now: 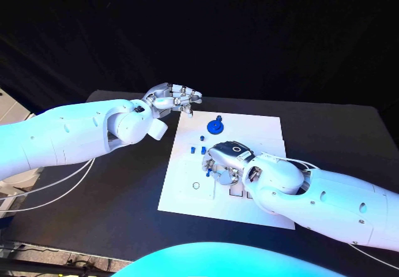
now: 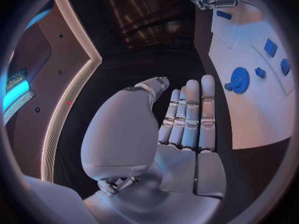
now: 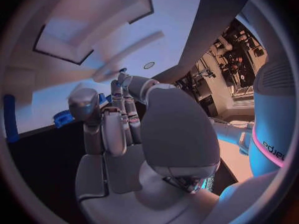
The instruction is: Assemble the parts on the task board
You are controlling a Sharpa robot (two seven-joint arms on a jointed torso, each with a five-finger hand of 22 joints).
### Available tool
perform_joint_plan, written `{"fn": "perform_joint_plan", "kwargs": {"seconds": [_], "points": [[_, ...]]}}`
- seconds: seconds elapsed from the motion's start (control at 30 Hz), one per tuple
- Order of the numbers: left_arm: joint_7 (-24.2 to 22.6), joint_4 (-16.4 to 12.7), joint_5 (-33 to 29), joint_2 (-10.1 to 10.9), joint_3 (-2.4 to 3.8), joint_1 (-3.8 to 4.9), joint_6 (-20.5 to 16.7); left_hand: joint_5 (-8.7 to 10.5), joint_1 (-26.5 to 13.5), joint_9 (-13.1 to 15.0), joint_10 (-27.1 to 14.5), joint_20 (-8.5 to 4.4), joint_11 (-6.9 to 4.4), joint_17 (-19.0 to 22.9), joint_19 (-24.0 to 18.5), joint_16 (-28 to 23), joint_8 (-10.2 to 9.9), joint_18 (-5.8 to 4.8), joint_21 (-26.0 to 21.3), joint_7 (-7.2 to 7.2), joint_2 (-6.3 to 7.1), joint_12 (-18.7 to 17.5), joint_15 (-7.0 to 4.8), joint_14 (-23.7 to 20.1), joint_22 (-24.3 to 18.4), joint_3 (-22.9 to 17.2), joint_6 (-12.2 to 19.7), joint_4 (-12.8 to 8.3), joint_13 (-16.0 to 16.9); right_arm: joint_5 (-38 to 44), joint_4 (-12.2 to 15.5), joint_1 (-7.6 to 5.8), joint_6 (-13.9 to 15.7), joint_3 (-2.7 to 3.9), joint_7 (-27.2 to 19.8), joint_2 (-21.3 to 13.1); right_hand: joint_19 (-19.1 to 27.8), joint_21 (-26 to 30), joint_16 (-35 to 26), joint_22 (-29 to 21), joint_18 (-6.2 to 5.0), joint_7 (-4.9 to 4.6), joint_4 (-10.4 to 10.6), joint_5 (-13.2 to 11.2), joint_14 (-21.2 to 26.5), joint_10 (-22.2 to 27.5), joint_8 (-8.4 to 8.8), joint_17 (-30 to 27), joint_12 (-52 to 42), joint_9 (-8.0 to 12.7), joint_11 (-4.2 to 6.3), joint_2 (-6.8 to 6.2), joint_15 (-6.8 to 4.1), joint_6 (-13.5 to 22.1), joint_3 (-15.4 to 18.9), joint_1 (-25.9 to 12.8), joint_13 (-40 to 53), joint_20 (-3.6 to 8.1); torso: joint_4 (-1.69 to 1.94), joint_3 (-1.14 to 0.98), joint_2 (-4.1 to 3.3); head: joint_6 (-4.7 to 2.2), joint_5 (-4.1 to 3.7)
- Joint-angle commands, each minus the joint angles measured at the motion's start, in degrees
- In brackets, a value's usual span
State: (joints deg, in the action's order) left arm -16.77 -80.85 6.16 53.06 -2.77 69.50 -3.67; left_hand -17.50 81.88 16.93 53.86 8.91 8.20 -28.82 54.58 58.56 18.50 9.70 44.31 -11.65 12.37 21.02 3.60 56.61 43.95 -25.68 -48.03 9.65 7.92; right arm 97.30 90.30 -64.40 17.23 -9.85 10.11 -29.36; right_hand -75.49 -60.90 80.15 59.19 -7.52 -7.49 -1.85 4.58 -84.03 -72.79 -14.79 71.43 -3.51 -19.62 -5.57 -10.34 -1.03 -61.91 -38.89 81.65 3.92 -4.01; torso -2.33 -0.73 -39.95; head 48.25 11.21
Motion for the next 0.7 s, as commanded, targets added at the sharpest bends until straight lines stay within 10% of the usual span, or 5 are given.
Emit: {"fn": "perform_joint_plan", "kwargs": {"seconds": [0.03,0.7], "points": [[-0.1,-0.2,-0.1,-0.1,0.05,0.03,1.2,0.04,0.5,-0.1,-0.3,0.23,-0.07,-0.1,0.1,0.2,-0.2,0.74,0.2,0.00,0.13,-0.3,0.30,-0.1,0.1,0.1,0.5,0.1,-0.1,1.6,-0.2,0.36,-2.4,-0.20,0.6,0.4,0.3,0.0,0.0,0.1,0.54,-0.29,-0.1,0.2,-2.7,-2.5,-0.12,0.0,-0.2,-0.1,2.02,0.49,-0.18,-0.1,-0.3,0.1,1.2,-0.16,0.07,0.00,-0.01,0.07,-0.05],[0.6,-0.1,-0.1,-0.1,0.05,0.04,1.4,0.05,0.5,-0.1,-0.4,0.24,-0.05,-0.1,0.1,0.2,-0.3,0.74,0.3,0.00,0.15,-0.3,0.32,-0.2,0.1,0.2,0.6,0.1,-0.1,0.0,0.0,1.58,-2.7,-0.28,-0.4,0.1,0.5,0.1,0.0,0.0,0.49,-0.34,-0.2,0.5,-2.6,-2.4,-0.08,-0.2,-0.2,-0.1,1.97,0.38,-0.12,-0.1,-0.3,-0.1,1.1,-0.20,-0.08,-0.07,0.04,0.34,0.26]]}}
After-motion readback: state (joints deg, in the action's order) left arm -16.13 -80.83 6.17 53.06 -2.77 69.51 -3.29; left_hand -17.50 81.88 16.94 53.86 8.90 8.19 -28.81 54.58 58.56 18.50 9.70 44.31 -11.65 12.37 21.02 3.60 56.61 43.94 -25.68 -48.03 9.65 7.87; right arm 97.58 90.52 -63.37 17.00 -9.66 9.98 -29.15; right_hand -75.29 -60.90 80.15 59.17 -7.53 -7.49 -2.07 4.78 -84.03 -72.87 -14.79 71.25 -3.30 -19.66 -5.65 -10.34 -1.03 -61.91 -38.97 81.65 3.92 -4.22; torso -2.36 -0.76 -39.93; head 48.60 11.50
